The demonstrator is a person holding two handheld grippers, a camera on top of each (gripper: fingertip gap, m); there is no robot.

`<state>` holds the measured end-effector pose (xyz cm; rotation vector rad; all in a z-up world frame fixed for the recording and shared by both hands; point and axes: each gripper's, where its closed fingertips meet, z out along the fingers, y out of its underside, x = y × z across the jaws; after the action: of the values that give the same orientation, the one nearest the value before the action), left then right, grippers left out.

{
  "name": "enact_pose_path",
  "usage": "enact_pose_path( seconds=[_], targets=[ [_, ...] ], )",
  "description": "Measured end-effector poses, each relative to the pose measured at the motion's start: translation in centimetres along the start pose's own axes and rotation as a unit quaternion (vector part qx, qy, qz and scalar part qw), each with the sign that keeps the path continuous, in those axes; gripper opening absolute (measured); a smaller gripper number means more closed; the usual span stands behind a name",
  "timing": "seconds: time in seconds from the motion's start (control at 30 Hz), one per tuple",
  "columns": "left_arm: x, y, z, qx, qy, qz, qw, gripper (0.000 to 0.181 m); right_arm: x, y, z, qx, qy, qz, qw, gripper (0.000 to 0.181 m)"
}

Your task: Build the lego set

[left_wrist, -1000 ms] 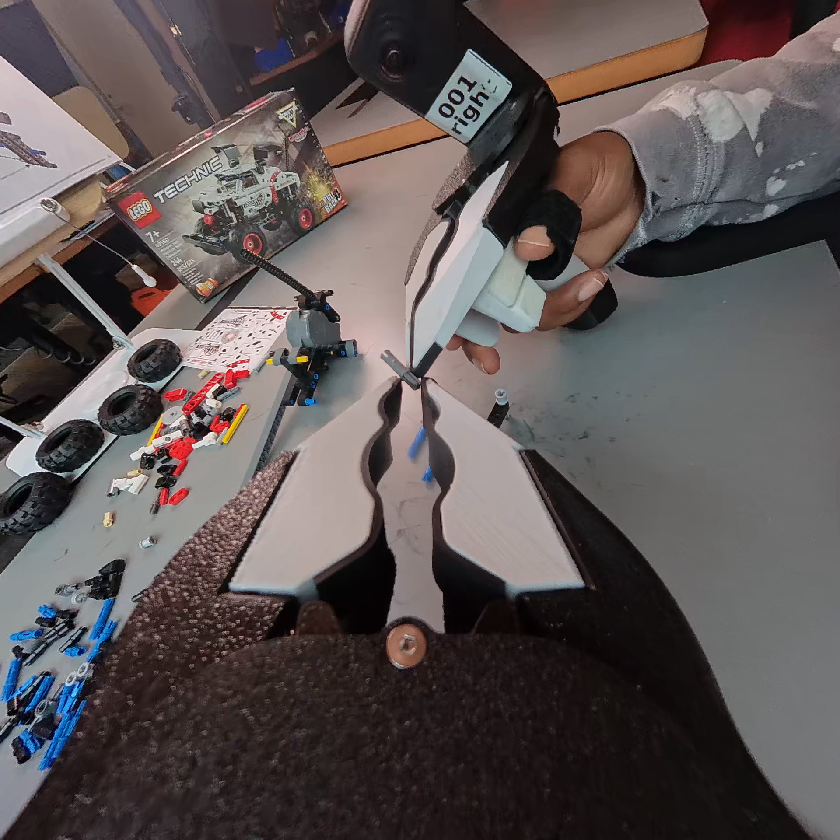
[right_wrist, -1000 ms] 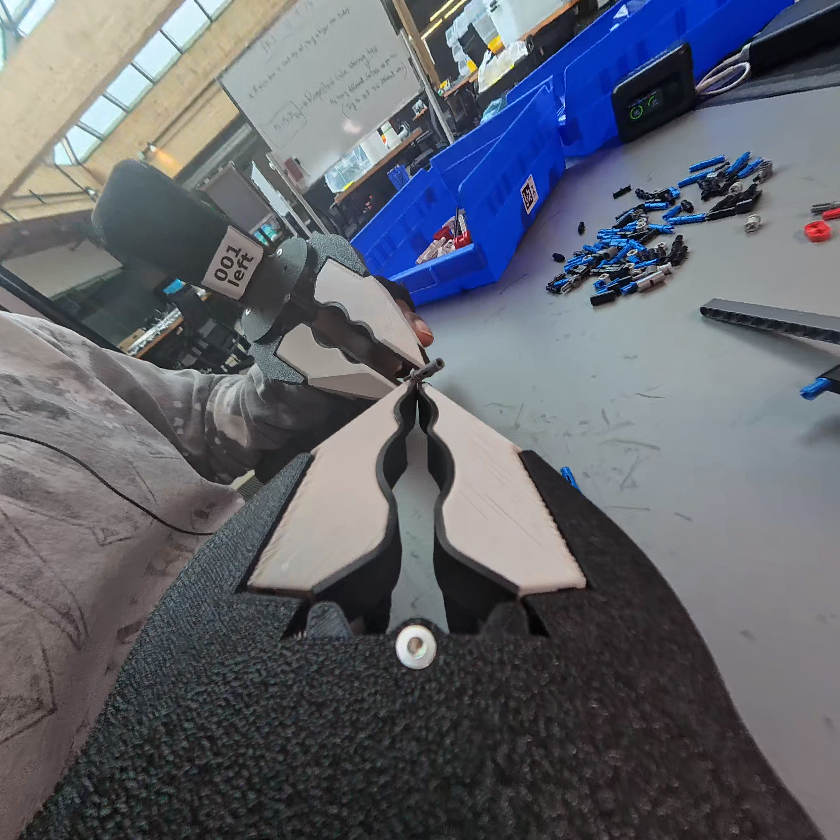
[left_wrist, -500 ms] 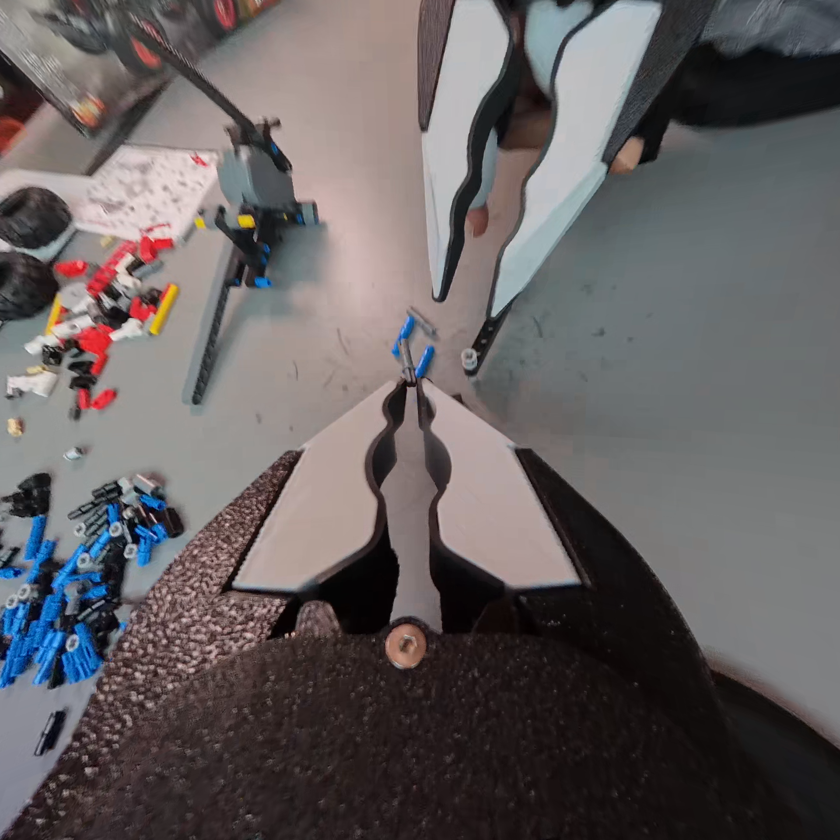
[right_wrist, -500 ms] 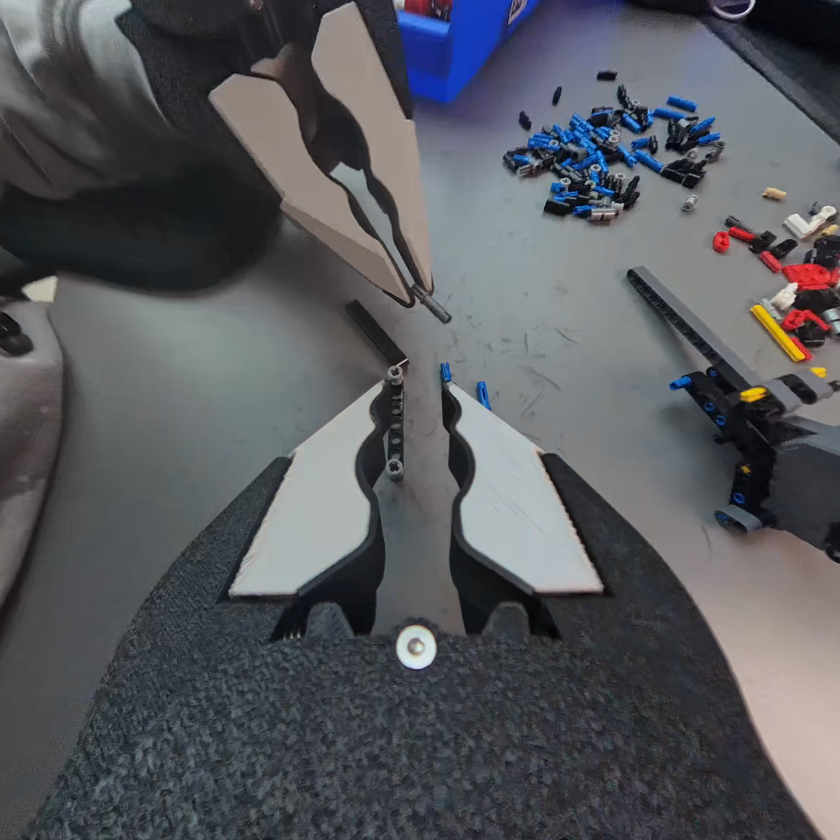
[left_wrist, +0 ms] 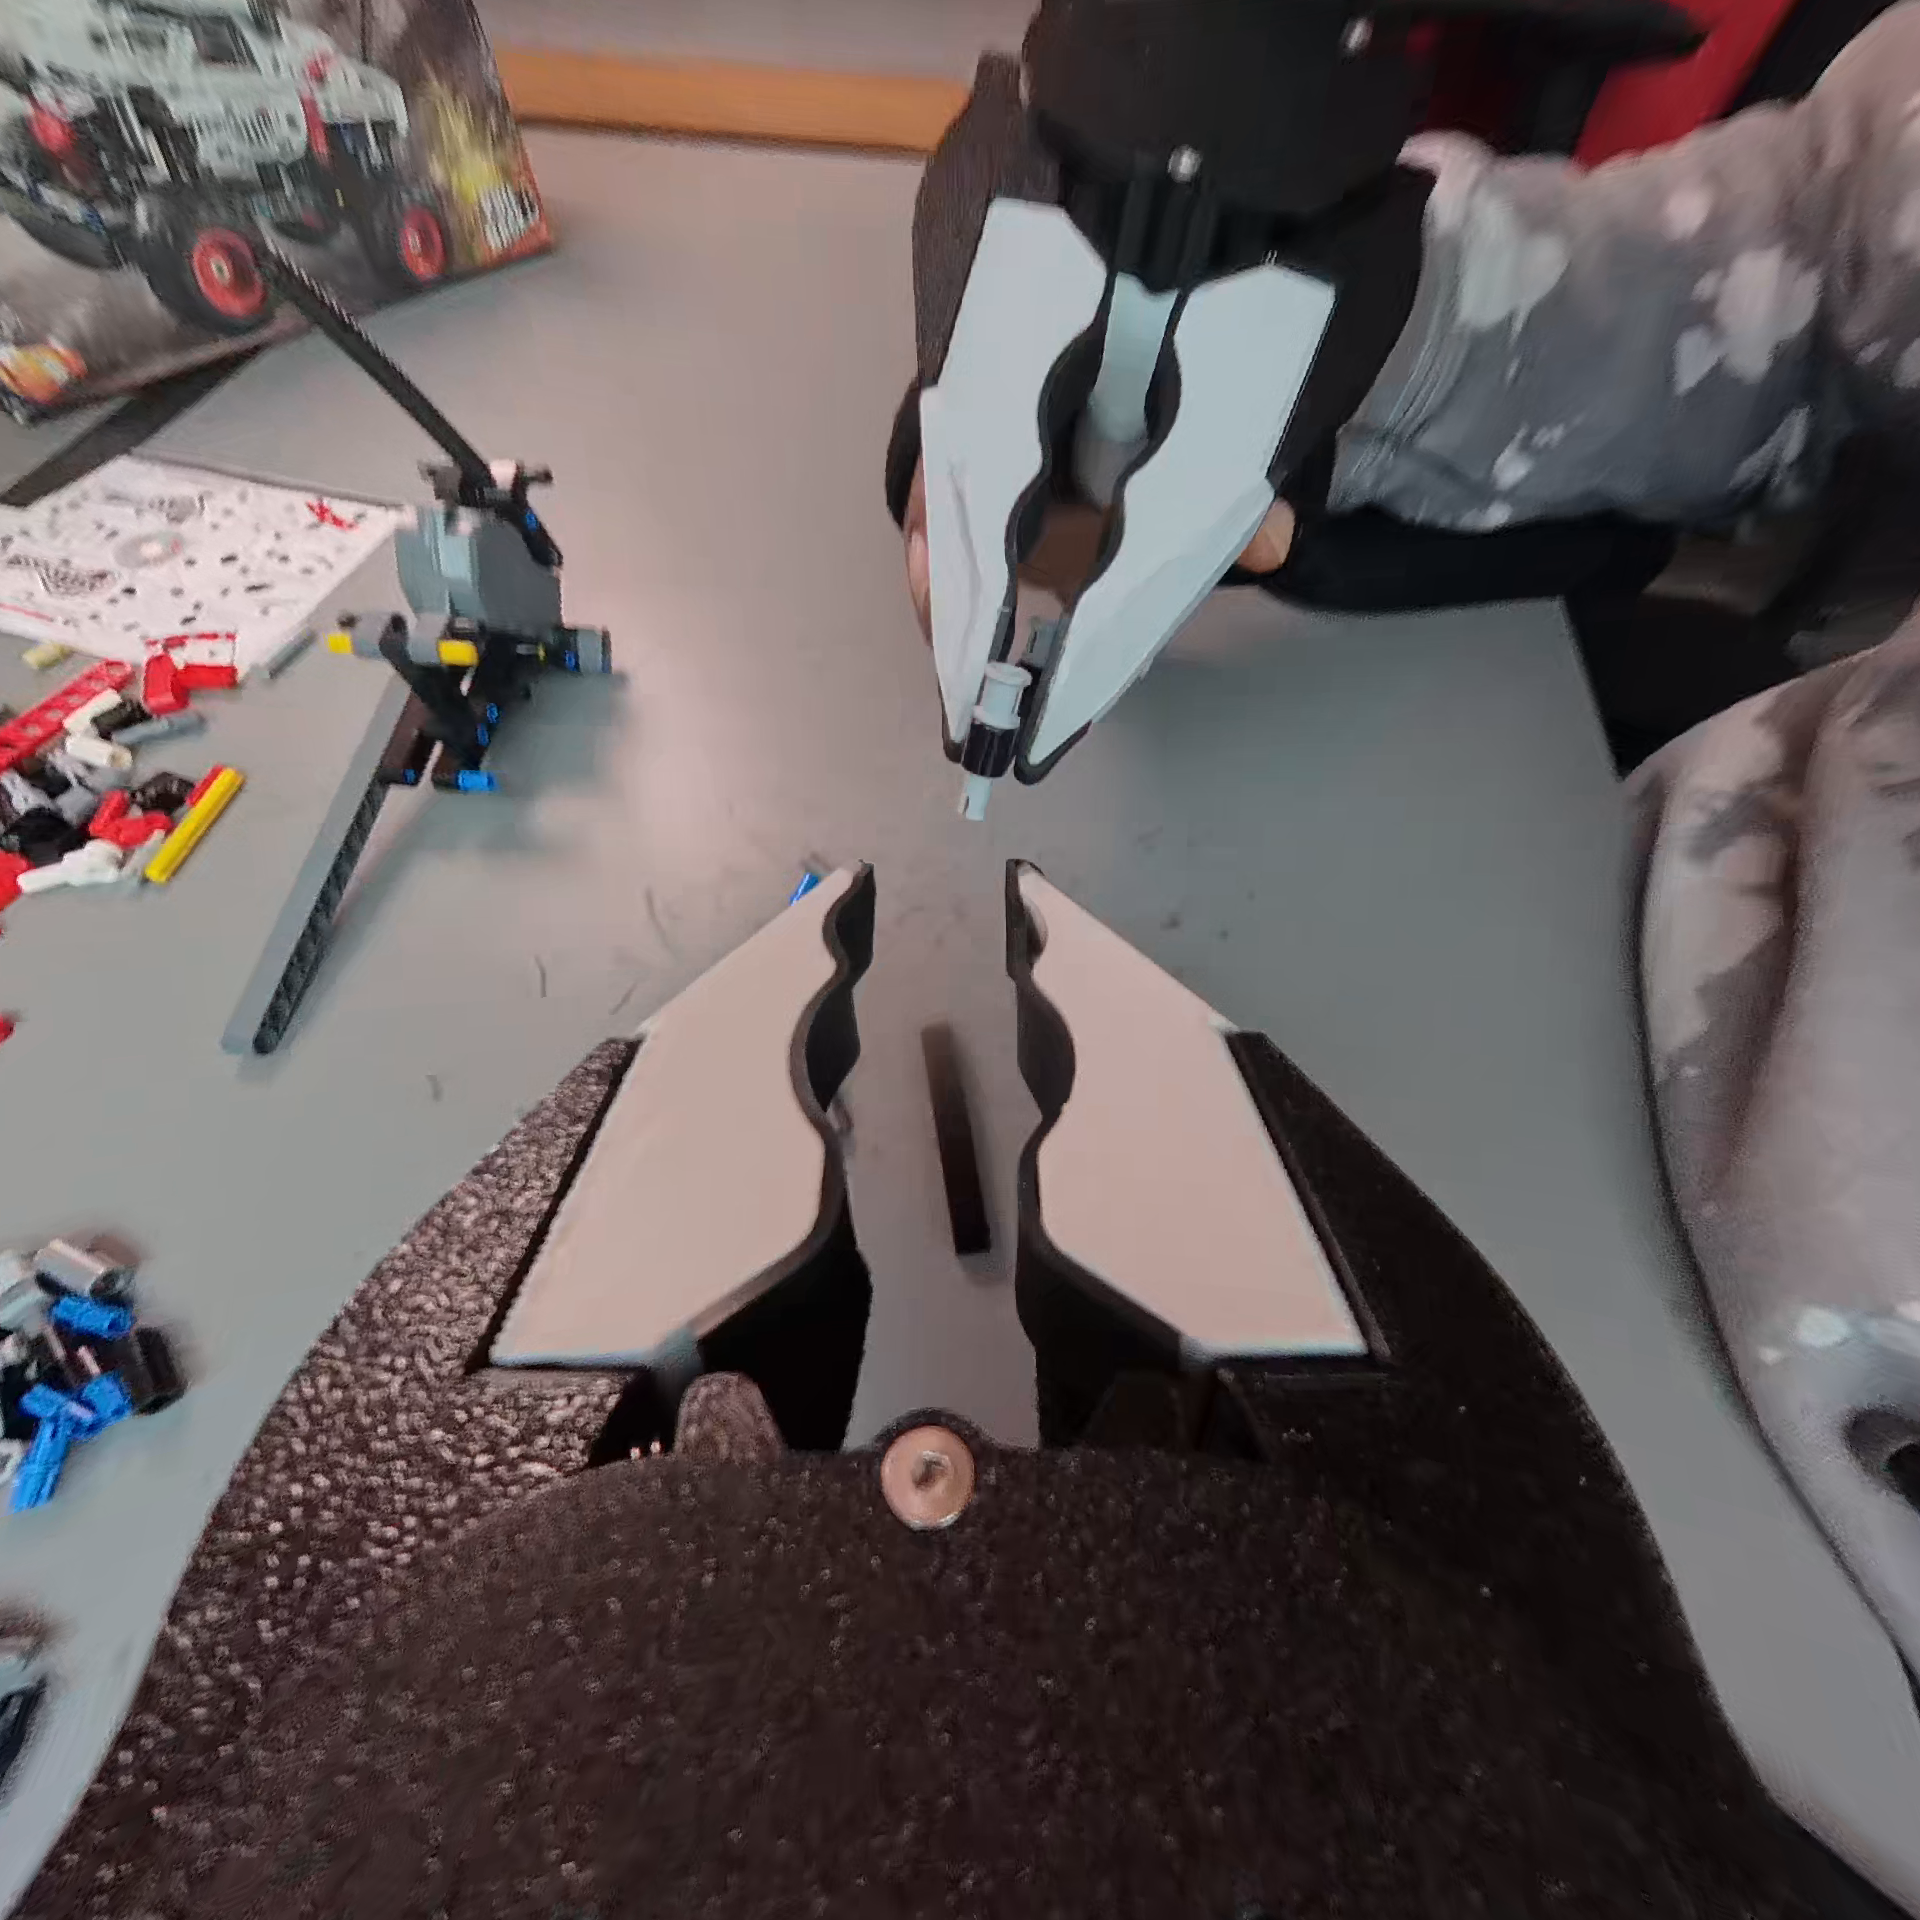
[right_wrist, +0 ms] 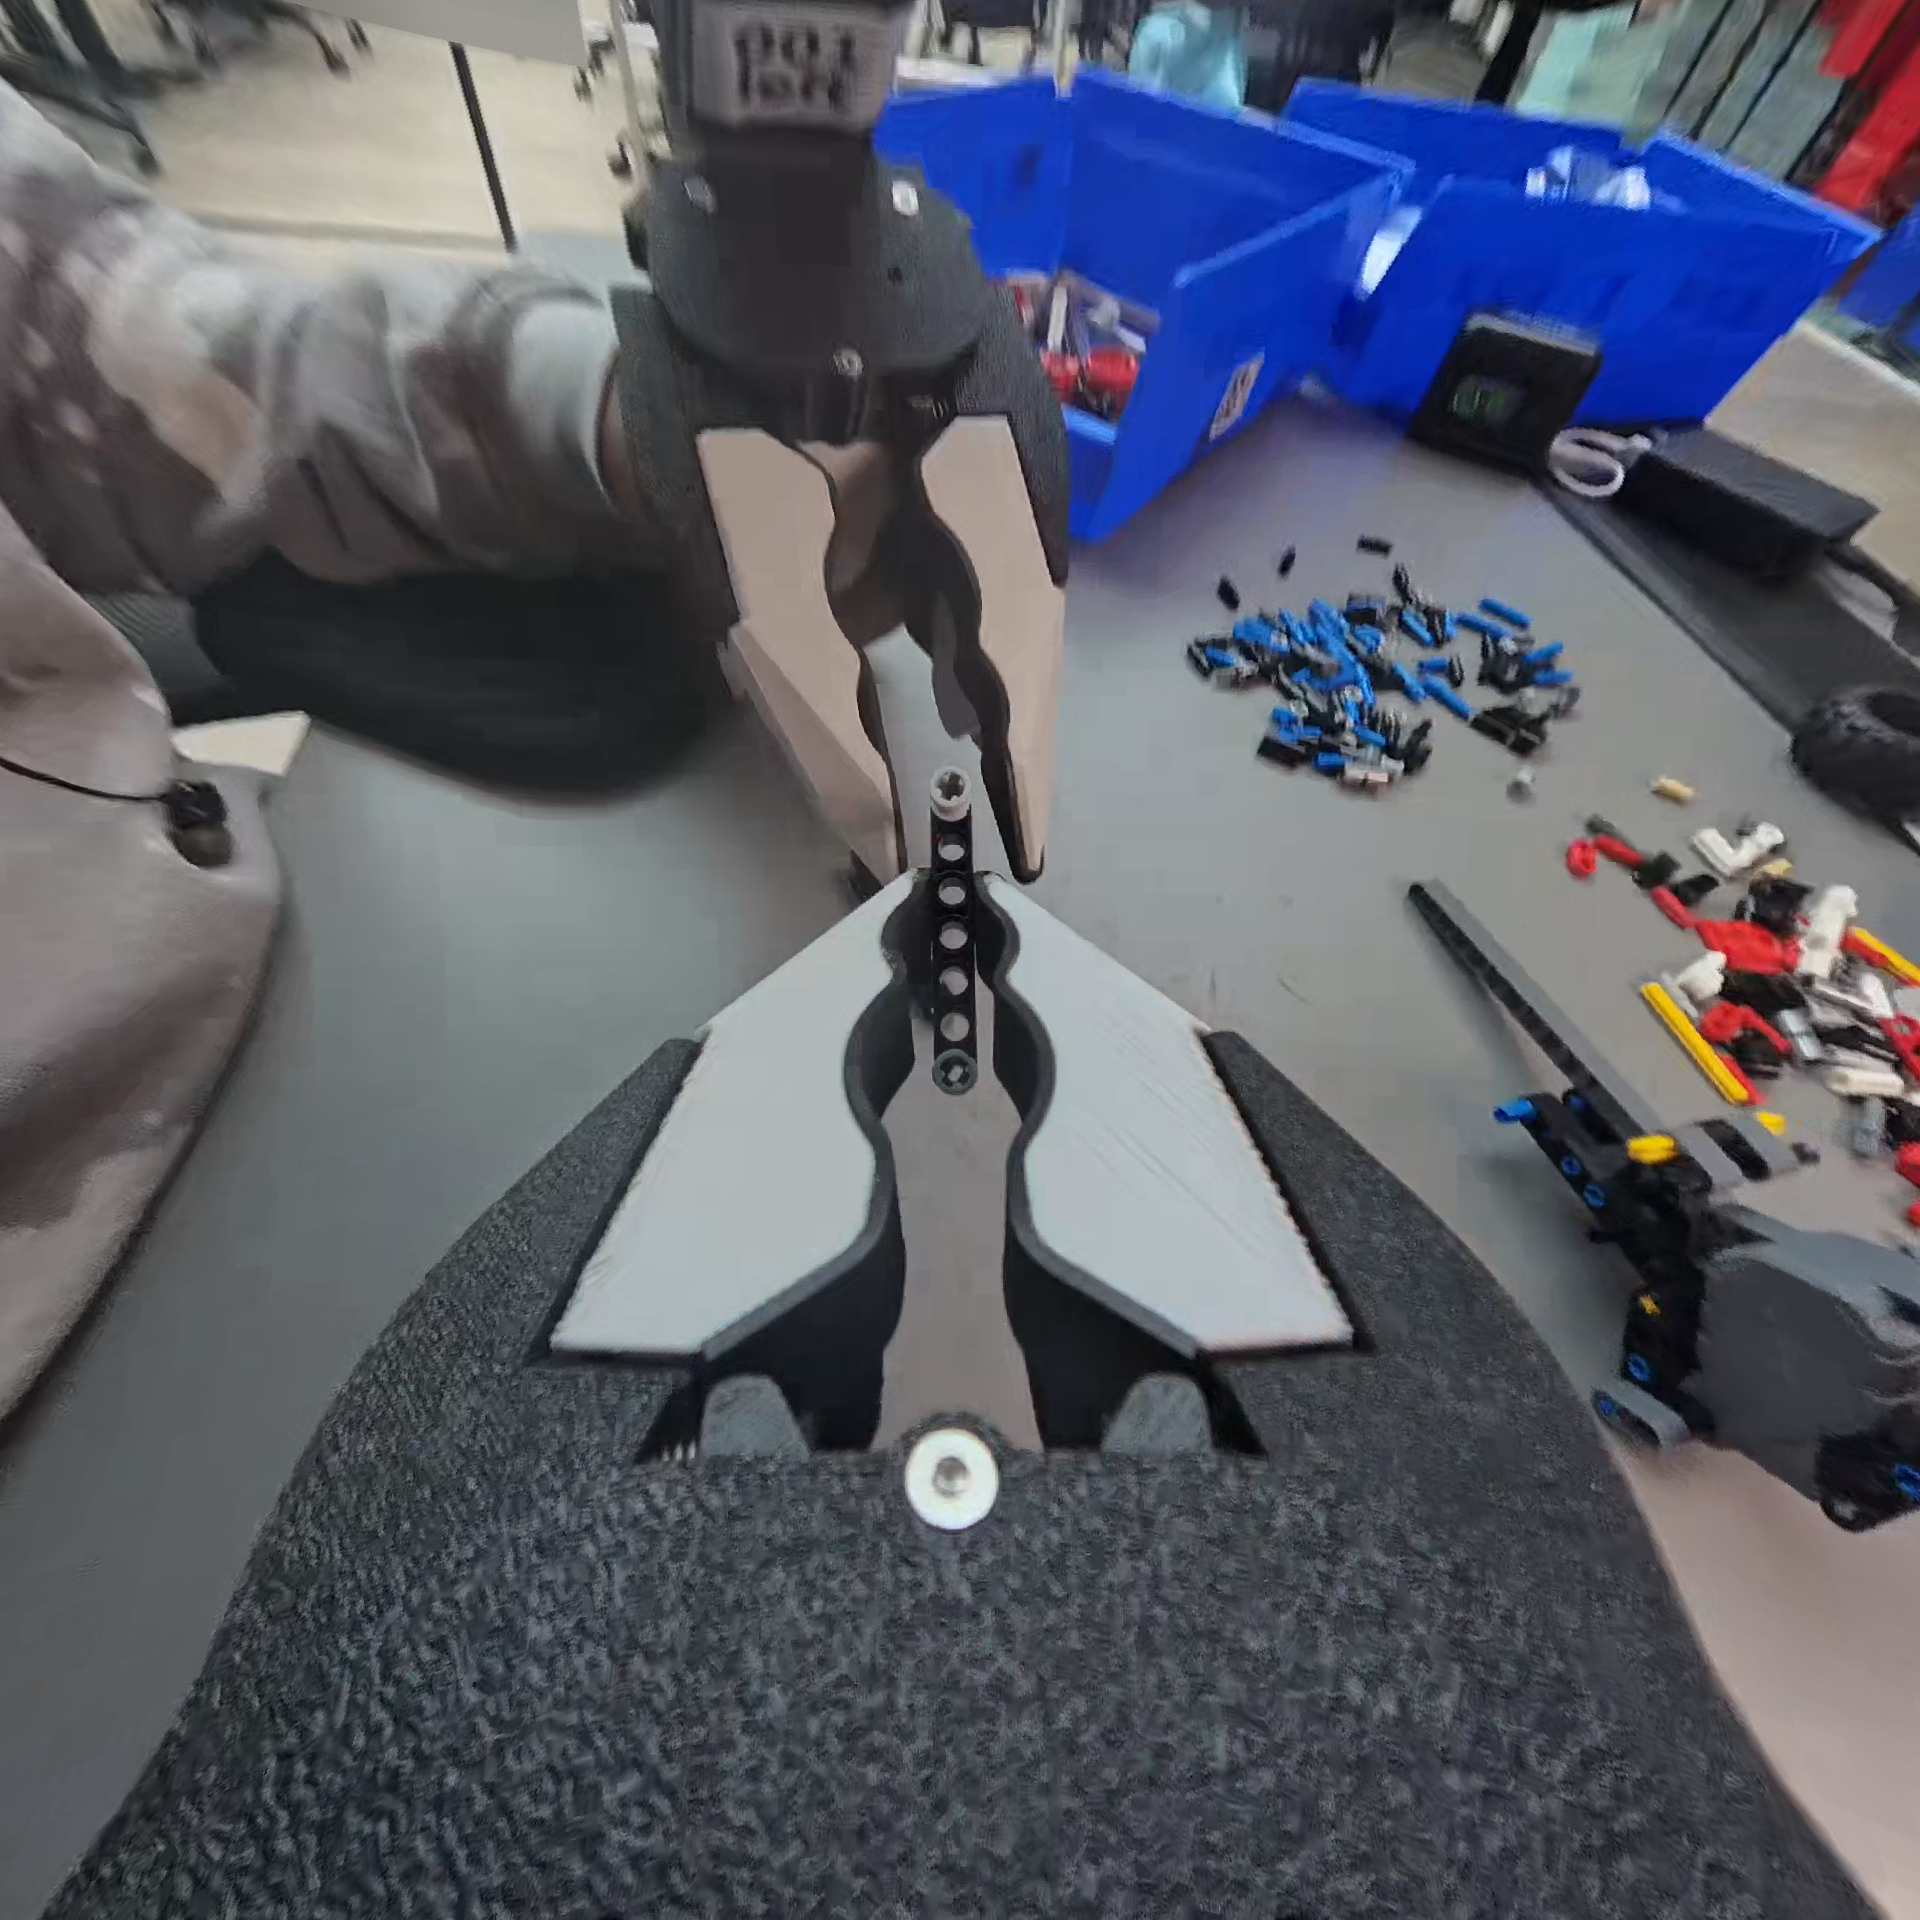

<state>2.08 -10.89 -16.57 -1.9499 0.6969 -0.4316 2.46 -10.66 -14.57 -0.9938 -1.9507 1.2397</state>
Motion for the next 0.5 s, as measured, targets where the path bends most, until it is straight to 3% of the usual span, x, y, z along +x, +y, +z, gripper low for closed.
enact_pose_path(
  seconds=[0.03, 0.17, 0.37, 0.5],
  targets=[
    [0.3, -1.2, -0.3, 0.033, 0.009, -0.007, 0.999, 0.023, -0.2, -1.1, -0.4, 0.036, -0.010, 0.012, 0.999, 0.007],
    [1.6, -4.1, -1.6, 0.120, 0.059, -0.034, 0.990, 0.011, -0.9, -3.0, -1.0, 0.101, -0.041, 0.048, 0.993, 0.007],
    [2.1, -5.2, -2.5, 0.159, 0.092, -0.062, 0.981, 0.017, -1.1, -2.9, -1.1, 0.102, -0.054, 0.063, 0.991, 0.007],
    [2.1, -5.6, -2.8, 0.172, 0.103, -0.075, 0.977, 0.009, -1.3, -3.2, -1.0, 0.110, -0.058, 0.064, 0.990, 0.007]
  ],
)
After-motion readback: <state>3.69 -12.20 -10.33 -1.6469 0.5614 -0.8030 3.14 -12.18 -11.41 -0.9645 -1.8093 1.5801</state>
